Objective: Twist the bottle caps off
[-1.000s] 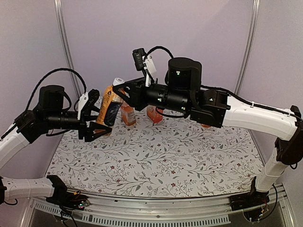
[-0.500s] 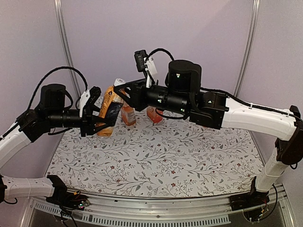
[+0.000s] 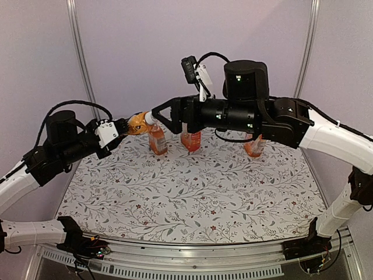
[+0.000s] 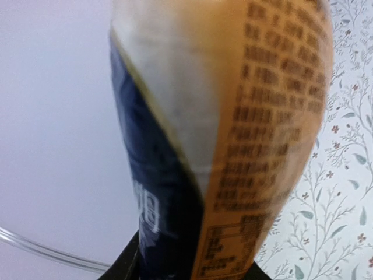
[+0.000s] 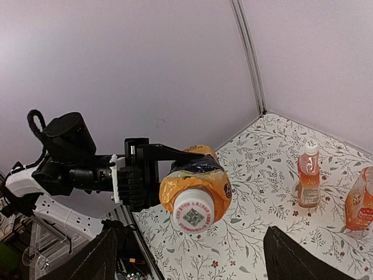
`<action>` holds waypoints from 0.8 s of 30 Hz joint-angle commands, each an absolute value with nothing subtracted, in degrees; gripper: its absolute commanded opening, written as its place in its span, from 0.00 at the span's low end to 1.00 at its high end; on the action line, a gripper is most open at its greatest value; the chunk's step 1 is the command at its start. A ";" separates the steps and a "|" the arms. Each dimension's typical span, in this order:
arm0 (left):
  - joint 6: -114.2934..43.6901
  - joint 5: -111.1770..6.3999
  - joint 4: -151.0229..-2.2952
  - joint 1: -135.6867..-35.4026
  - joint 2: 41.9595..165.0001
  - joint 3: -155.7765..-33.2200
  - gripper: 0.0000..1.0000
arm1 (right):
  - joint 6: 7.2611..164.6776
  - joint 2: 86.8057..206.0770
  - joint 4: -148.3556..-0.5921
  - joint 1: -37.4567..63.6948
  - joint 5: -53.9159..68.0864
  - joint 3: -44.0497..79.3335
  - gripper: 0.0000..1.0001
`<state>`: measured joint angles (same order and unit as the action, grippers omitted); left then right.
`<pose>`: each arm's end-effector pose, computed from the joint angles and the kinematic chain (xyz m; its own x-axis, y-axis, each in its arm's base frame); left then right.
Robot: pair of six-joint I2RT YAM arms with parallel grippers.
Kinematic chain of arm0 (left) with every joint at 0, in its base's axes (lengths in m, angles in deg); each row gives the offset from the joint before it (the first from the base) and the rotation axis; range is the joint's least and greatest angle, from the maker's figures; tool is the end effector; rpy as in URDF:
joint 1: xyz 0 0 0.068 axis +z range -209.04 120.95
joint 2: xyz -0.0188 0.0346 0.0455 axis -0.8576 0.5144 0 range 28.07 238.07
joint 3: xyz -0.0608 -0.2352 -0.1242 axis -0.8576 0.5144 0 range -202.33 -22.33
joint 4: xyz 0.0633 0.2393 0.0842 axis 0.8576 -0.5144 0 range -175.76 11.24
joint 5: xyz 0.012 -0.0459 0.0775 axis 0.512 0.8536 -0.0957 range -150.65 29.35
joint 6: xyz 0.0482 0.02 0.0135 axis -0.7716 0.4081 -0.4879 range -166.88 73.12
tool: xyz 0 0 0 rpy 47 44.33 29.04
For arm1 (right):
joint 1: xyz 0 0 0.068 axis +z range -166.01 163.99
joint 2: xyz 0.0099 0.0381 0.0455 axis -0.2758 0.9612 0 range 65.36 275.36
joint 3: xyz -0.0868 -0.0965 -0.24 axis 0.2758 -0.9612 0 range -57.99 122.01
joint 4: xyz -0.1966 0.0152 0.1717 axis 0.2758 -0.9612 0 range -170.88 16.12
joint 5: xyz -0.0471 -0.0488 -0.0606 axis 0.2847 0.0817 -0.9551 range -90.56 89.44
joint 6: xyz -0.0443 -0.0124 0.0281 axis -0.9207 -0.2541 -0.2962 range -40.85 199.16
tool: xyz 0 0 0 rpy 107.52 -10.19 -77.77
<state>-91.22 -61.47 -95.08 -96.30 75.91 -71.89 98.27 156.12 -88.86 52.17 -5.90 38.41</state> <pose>0.1531 -0.1158 0.3489 0.2718 0.6712 -0.6896 0.5652 0.4686 0.6789 0.1405 0.3418 0.4435 -0.3485 0.0068 -0.9373 -0.8213 0.4797 0.3089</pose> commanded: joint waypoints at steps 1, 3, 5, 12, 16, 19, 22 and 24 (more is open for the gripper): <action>-117.78 -75.75 -76.98 -98.19 75.96 -67.42 0.12 | 107.59 157.47 -102.12 48.82 -1.75 43.10 0.87; -119.57 -76.56 -76.32 -98.78 75.96 -67.73 0.12 | 109.58 158.78 -102.99 48.11 0.97 44.00 0.87; -121.21 -77.66 -76.30 -99.30 76.13 -67.59 0.12 | 110.27 160.28 -104.05 47.91 1.81 45.14 0.85; -124.09 -78.41 -75.66 -101.32 76.31 -65.97 0.12 | 110.31 164.51 -103.91 47.83 7.62 49.93 0.66; -123.55 -78.67 -75.85 -101.80 76.52 -66.16 0.12 | 109.57 165.97 -103.79 47.81 8.53 51.38 0.50; -122.91 -78.70 -76.32 -101.92 76.45 -66.36 0.12 | 109.61 166.25 -103.57 47.63 8.50 50.81 0.42; -122.49 -78.64 -76.48 -102.02 76.40 -66.28 0.12 | 109.66 166.39 -102.98 47.56 8.99 50.63 0.38; -122.01 -78.83 -76.52 -102.11 76.41 -66.34 0.12 | 109.80 166.73 -102.89 47.53 9.26 50.64 0.40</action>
